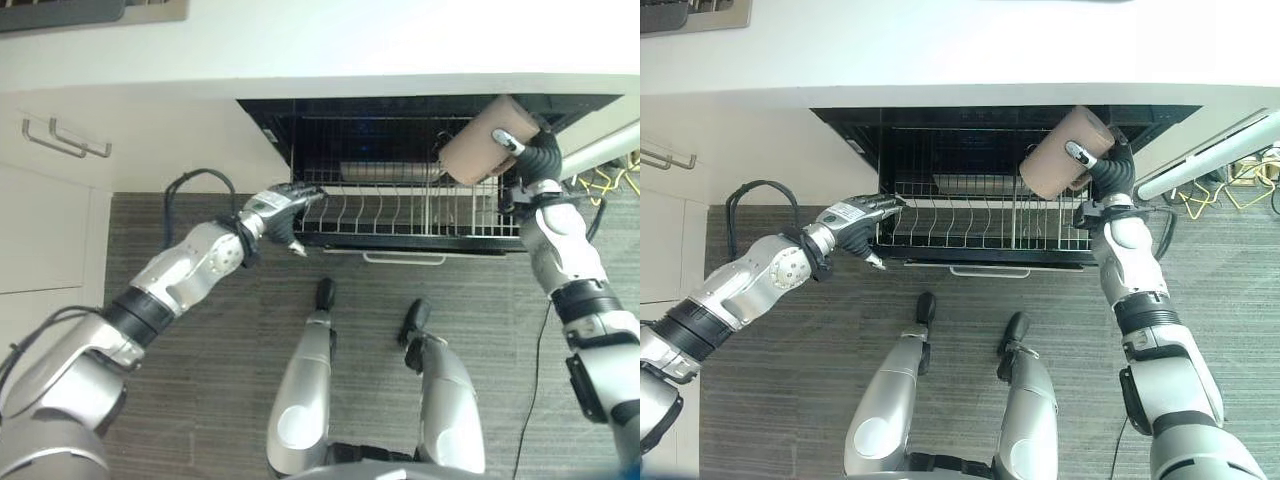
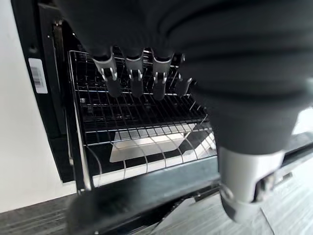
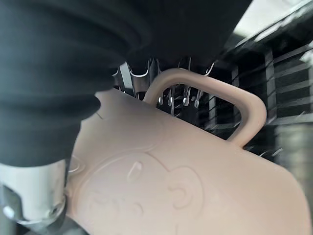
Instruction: Place the dishes in the dishwasher.
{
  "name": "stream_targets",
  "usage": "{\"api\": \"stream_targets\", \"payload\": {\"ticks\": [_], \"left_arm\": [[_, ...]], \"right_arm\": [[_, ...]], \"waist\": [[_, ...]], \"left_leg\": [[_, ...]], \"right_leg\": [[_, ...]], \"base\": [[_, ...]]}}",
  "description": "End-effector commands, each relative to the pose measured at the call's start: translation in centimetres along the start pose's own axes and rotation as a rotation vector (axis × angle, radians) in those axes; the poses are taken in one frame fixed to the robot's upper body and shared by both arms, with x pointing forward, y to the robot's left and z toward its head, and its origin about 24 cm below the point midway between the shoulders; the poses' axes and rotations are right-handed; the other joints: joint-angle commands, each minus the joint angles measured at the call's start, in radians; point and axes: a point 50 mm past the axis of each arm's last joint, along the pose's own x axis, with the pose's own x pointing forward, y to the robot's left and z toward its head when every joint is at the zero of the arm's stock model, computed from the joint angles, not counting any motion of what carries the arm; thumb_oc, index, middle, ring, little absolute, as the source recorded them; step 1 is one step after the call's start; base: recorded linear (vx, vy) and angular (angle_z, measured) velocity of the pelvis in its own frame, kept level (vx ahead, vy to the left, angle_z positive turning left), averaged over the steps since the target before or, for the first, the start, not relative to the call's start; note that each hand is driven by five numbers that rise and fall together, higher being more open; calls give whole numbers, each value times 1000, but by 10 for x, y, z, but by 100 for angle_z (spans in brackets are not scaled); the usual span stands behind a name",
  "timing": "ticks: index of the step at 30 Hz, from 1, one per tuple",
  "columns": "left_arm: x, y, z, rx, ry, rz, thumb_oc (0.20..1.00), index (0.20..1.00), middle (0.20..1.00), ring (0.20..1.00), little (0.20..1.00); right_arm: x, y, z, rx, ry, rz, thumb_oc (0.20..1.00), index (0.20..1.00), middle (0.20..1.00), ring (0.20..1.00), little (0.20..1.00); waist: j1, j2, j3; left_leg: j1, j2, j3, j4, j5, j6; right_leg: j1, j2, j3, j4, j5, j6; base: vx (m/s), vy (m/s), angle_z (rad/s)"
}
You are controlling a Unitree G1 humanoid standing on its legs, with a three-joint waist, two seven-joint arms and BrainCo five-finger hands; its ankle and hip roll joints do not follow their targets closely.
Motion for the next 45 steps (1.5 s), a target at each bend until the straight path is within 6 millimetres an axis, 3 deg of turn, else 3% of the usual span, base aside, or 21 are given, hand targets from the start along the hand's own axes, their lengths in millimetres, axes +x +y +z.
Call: {"api": "stream_targets", "payload": {"ticks": [1,6,14,21,31,45], "left_arm": [[-4,12,7,44,-73,8,1000,1000,1000,1000,1000],[-1,14,15,85,-127,-37,1000,1000,1000,1000,1000],[2,18,22,122,-180,-86,1000,1000,1000,1000,1000],[0,19,26,140,-204,-112,1000,1000,1000,1000,1000],[0,29,33,205,-229,-128,1000,1000,1000,1000,1000],[-5,36,36,191,-246,-94,1000,1000,1000,1000,1000]], "right_arm": [[13,-5,37,20,-72,-4,200,200,200,200,200],[18,-14,14,78,107,-128,200,200,200,200,200],[25,-20,6,-251,301,-123,200,200,200,200,200],[38,-5,28,-453,312,-71,200,200,200,200,200],[49,-3,64,-755,229,-94,200,200,200,200,200],[52,-11,73,-679,218,-179,200,200,200,200,200]], "waist": [[15,-22,-26],[28,-21,-26],[42,-21,-26],[59,-24,-26],[67,-18,-26],[76,17,-26]], "left_leg": [[4,3,43,11,-39,50],[-7,3,42,5,-35,52],[-16,4,44,-2,-27,49],[-22,1,43,2,-25,51],[-50,-3,41,8,-20,50],[-94,-11,41,22,-19,51]], "right_leg": [[54,-46,58,-26,21,72],[47,-45,49,-27,25,72],[43,-41,40,-32,30,73],[42,-34,37,-30,33,71],[17,-41,28,-23,42,71],[-30,-55,27,-1,36,65]], "base": [[-32,-61,2],[-8,-34,3],[0,0,0],[0,0,0],[1,0,3],[1,5,0]]}}
